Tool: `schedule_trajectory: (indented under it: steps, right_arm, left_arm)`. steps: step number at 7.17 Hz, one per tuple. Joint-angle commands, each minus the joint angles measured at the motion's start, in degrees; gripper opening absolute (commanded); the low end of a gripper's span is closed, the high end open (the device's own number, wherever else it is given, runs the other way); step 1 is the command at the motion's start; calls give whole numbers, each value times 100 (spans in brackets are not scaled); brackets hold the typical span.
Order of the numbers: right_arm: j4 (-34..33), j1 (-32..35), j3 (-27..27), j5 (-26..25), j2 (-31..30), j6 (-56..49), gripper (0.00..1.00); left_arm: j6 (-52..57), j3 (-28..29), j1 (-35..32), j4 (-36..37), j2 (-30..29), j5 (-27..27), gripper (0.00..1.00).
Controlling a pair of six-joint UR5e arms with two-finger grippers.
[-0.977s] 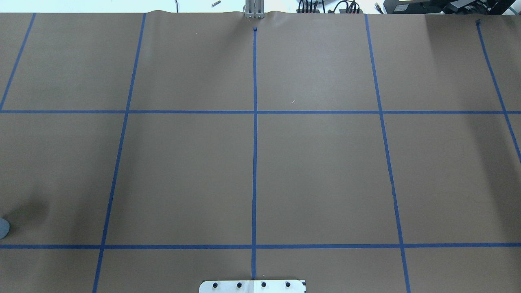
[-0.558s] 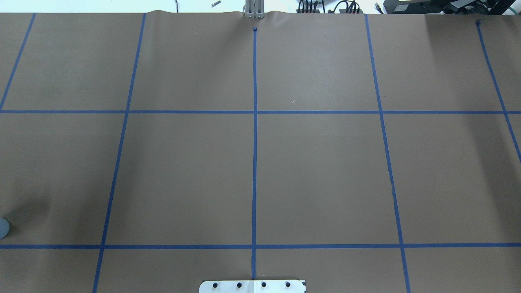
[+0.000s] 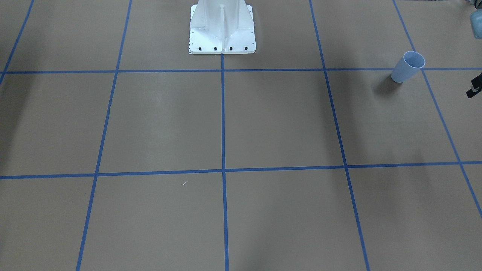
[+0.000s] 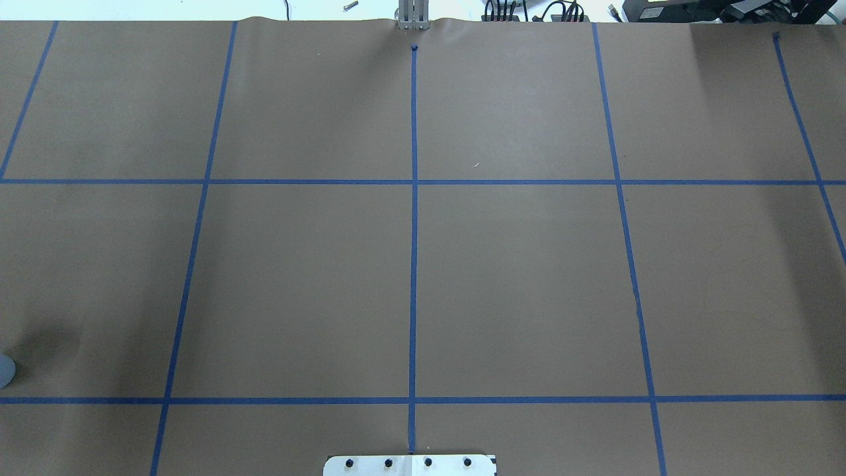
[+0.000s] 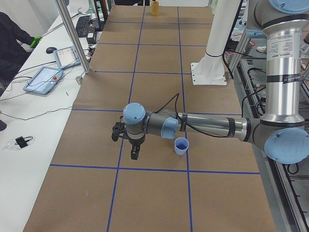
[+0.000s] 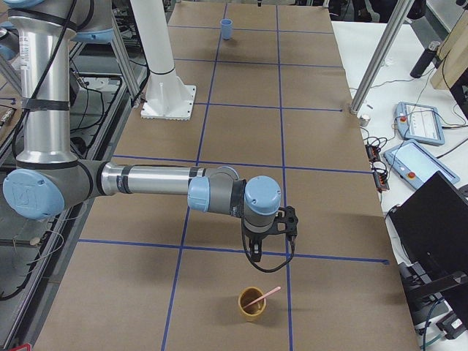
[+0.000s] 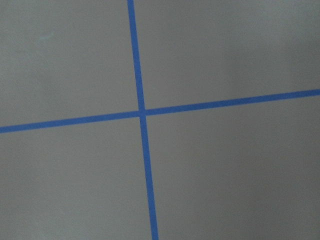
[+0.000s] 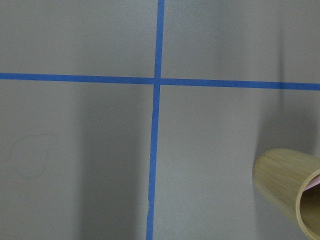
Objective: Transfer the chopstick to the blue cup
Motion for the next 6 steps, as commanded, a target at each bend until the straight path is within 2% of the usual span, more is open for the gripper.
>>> schedule_trajectory:
  steps: [1,2,6]
  right_arm:
    - [270,0,-95,32,-99,8,100]
    - [270,0,-104,32,-99,8,100]
    - [270,0,-69,58,-81,44,100]
  left_arm:
    - [-1819,-162,534,-2173,1286,-40,98]
    - [-2316,-380,781,-2513,1588,-40,98]
    - [-2417,-409,1485,-3166,2073,-172,98]
